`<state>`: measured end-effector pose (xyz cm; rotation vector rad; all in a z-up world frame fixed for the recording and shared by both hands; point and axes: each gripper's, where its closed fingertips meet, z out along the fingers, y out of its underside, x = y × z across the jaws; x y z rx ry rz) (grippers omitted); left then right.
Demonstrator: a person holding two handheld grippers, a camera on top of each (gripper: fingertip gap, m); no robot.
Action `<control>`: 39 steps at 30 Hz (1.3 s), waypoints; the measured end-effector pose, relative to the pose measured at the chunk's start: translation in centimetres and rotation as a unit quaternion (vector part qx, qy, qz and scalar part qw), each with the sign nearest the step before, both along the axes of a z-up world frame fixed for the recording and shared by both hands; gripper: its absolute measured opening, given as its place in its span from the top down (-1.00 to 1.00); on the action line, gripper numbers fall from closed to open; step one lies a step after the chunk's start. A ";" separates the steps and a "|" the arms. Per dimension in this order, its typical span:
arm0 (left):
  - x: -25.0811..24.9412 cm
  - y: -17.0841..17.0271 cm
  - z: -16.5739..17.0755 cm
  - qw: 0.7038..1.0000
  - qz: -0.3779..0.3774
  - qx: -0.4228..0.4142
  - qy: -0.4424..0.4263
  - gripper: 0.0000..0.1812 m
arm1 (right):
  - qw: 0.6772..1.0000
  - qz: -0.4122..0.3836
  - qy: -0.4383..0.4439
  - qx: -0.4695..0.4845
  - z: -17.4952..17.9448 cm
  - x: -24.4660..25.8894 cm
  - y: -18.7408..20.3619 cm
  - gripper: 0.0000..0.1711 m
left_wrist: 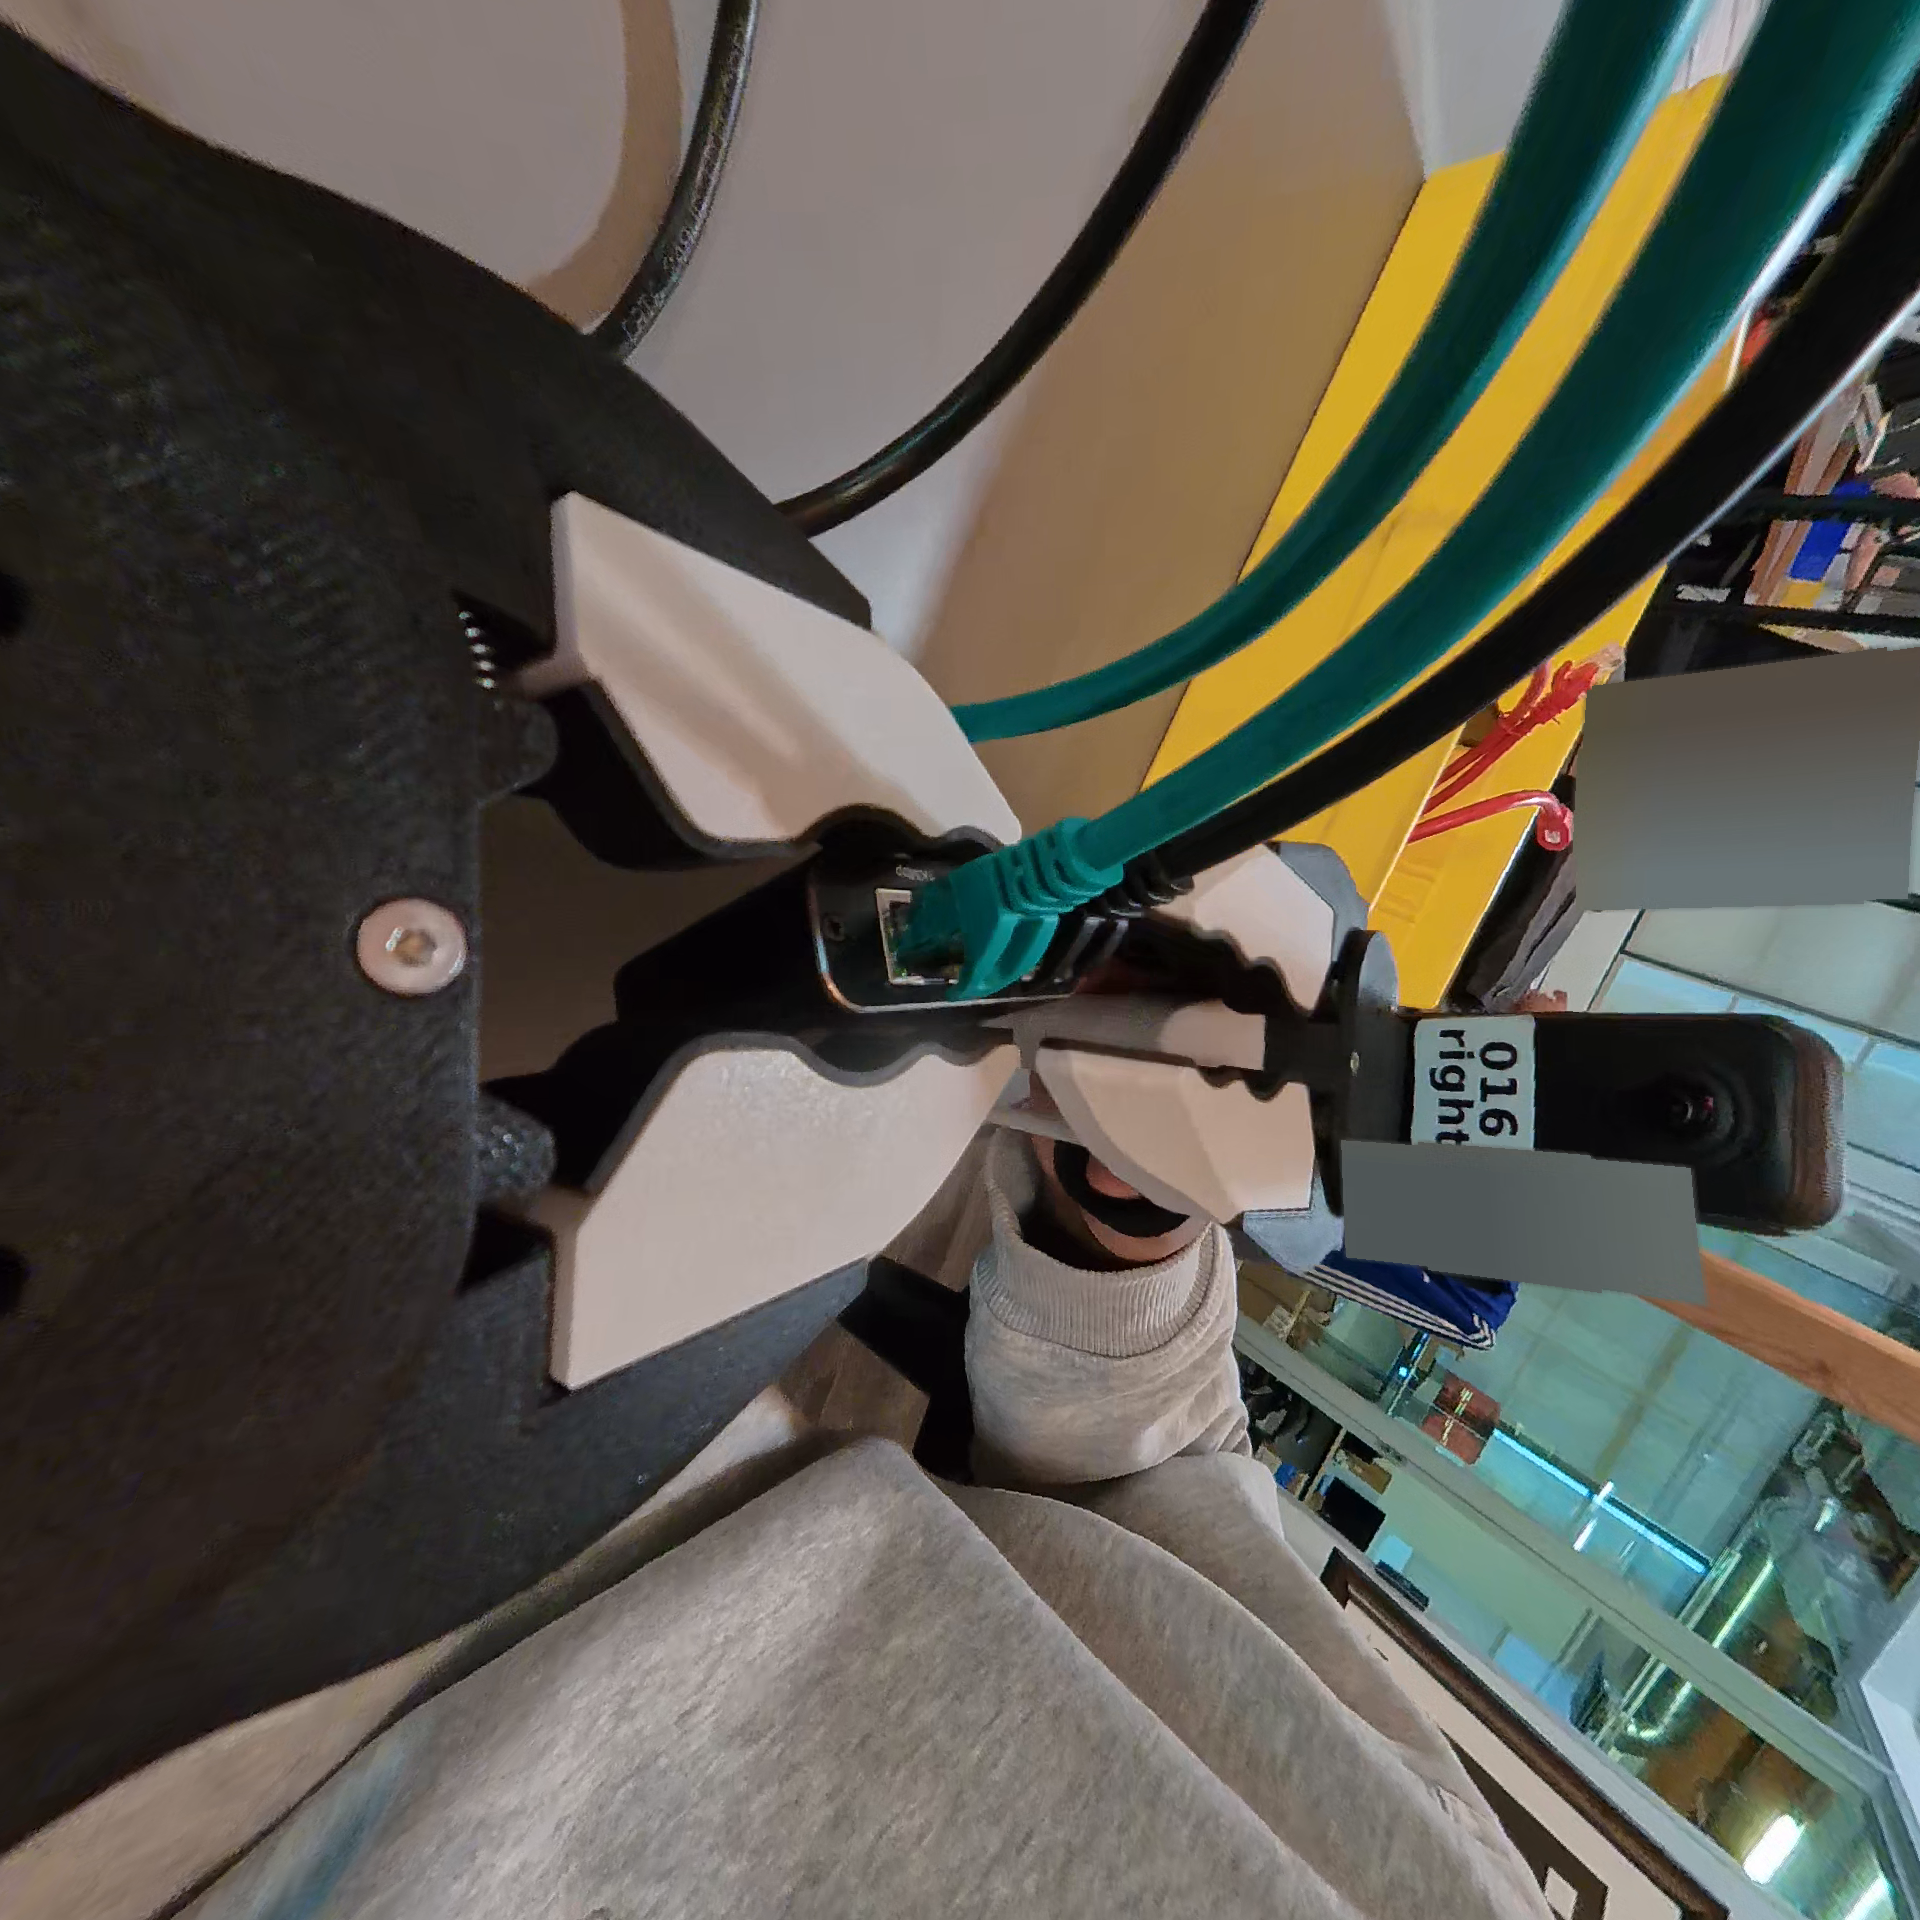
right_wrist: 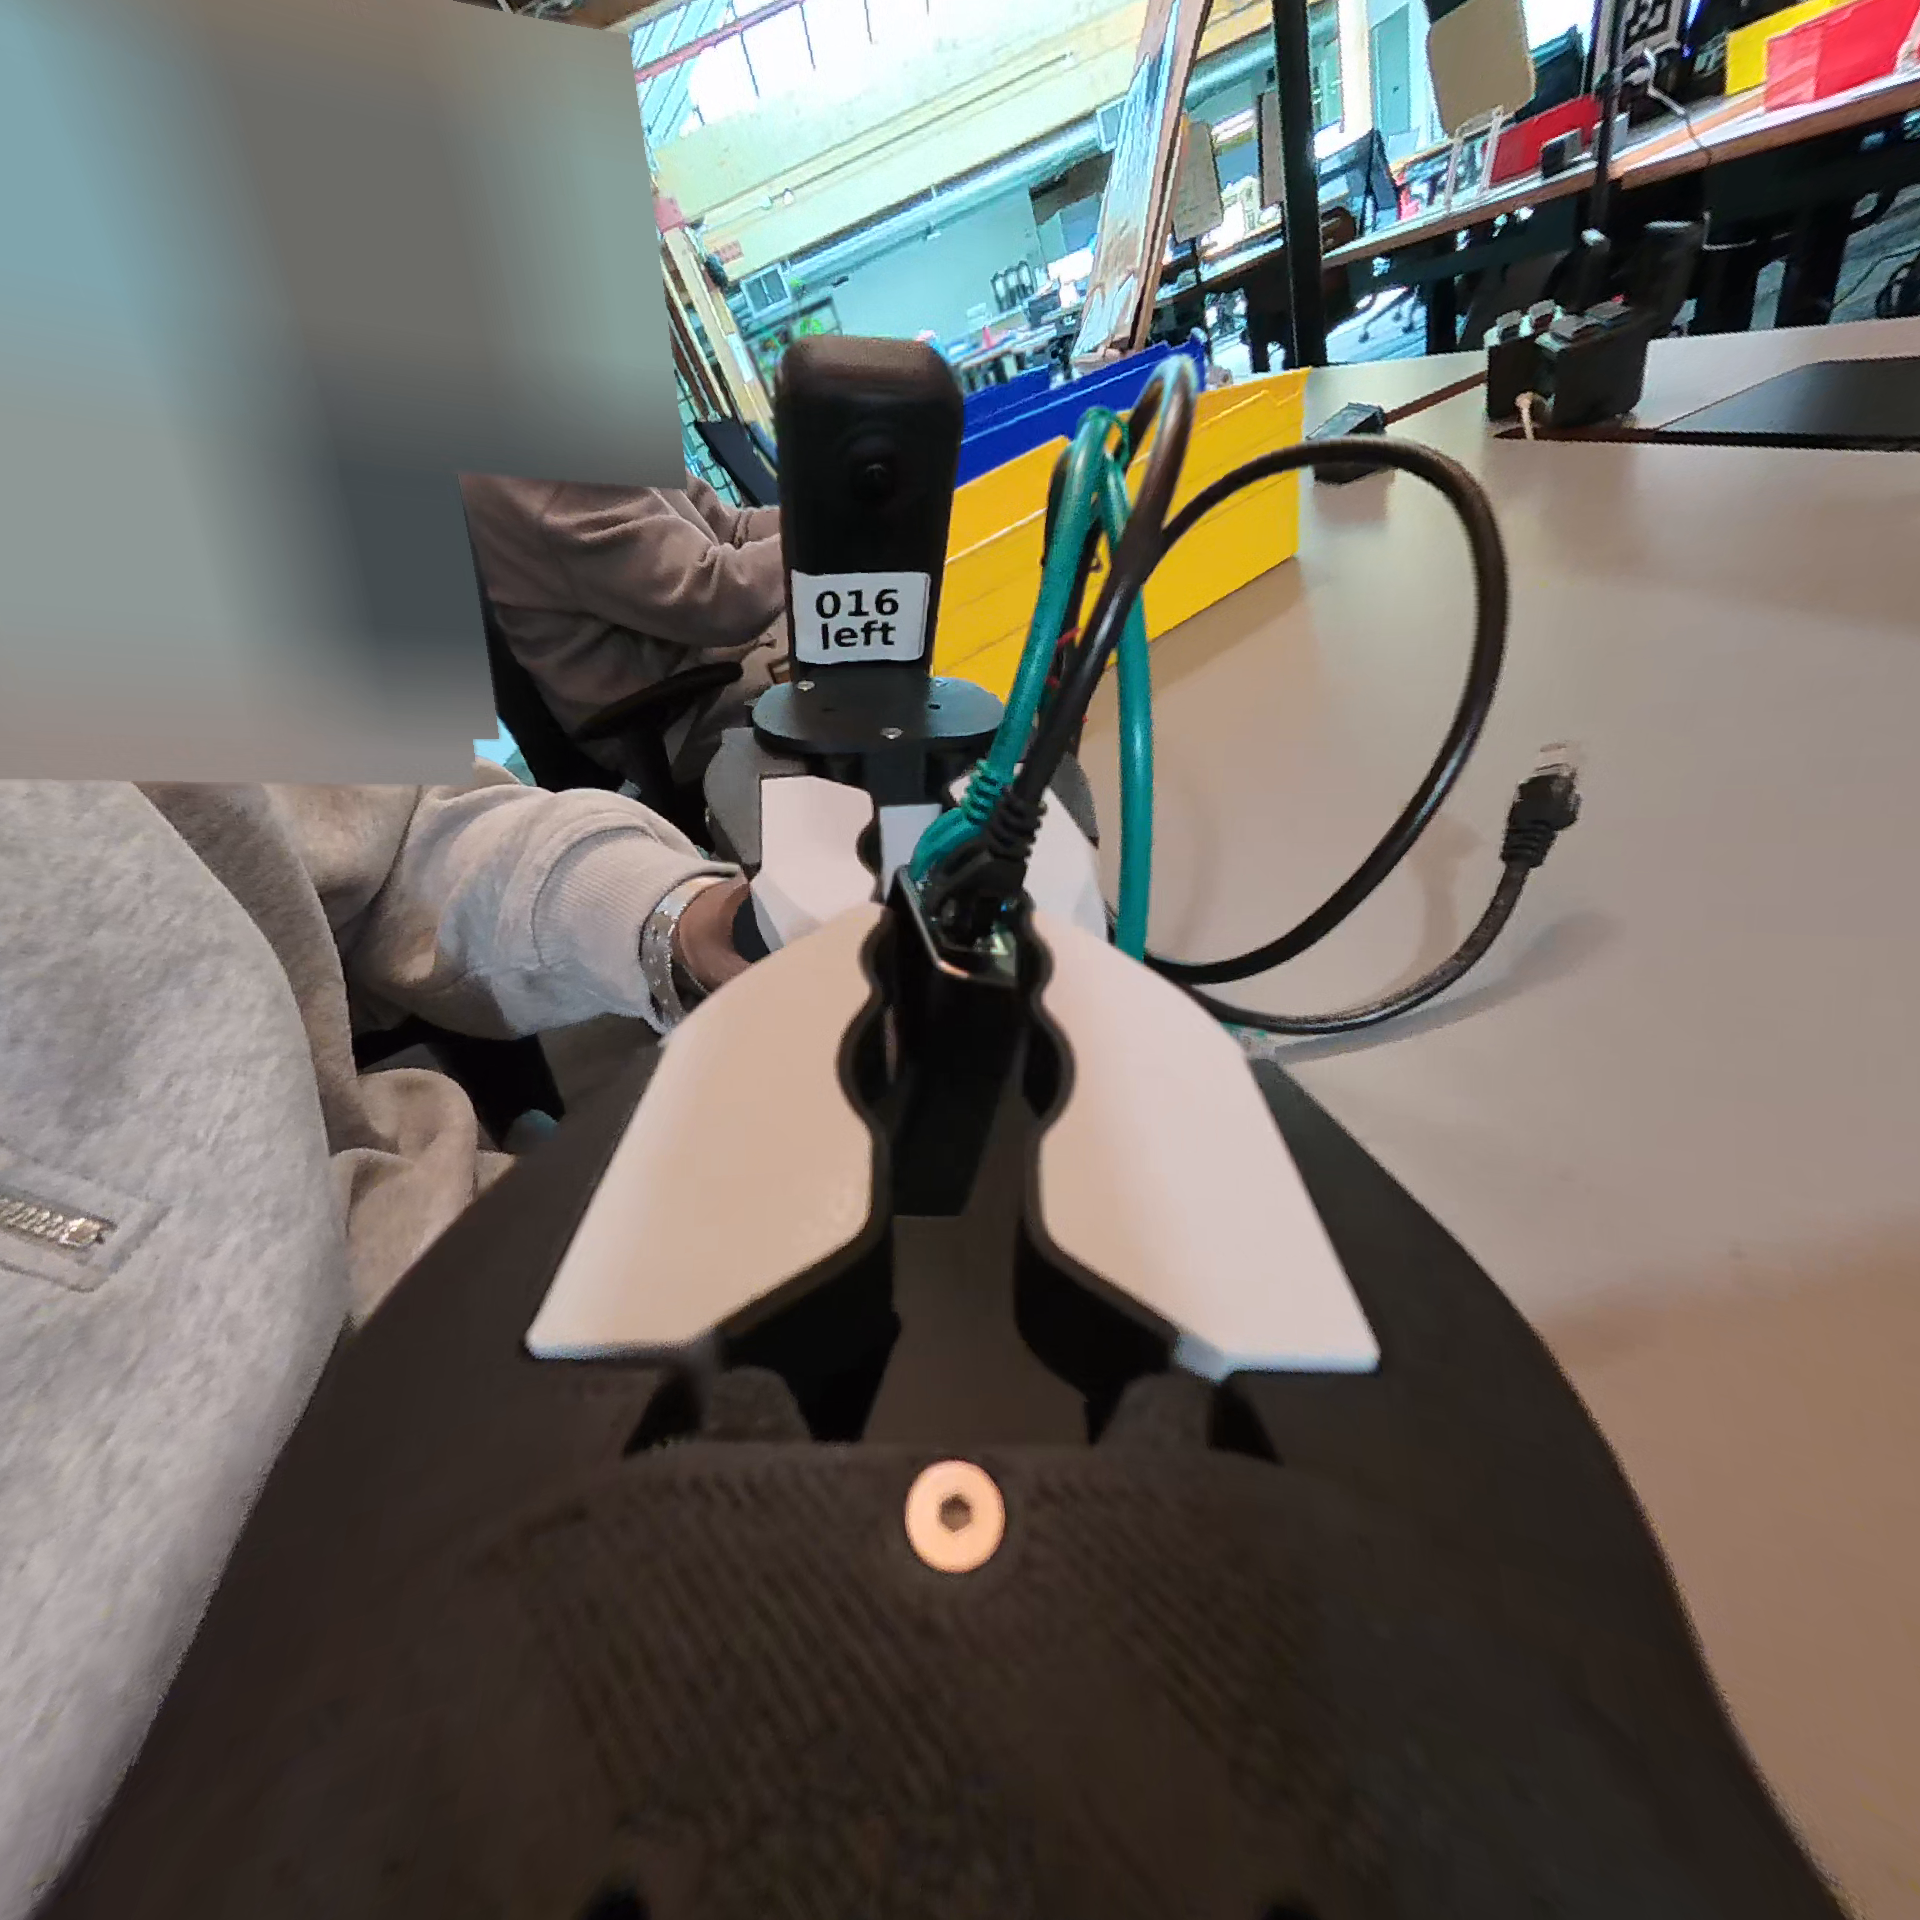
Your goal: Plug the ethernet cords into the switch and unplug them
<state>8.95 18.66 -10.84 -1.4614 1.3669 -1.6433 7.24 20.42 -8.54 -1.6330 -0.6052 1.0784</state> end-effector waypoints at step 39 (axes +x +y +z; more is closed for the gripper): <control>0.6 -1.1 -1.3 0.997 -0.032 -0.053 0.053 0.71 | 0.997 -0.006 0.031 -0.071 -0.6 1.1 0.5 0.91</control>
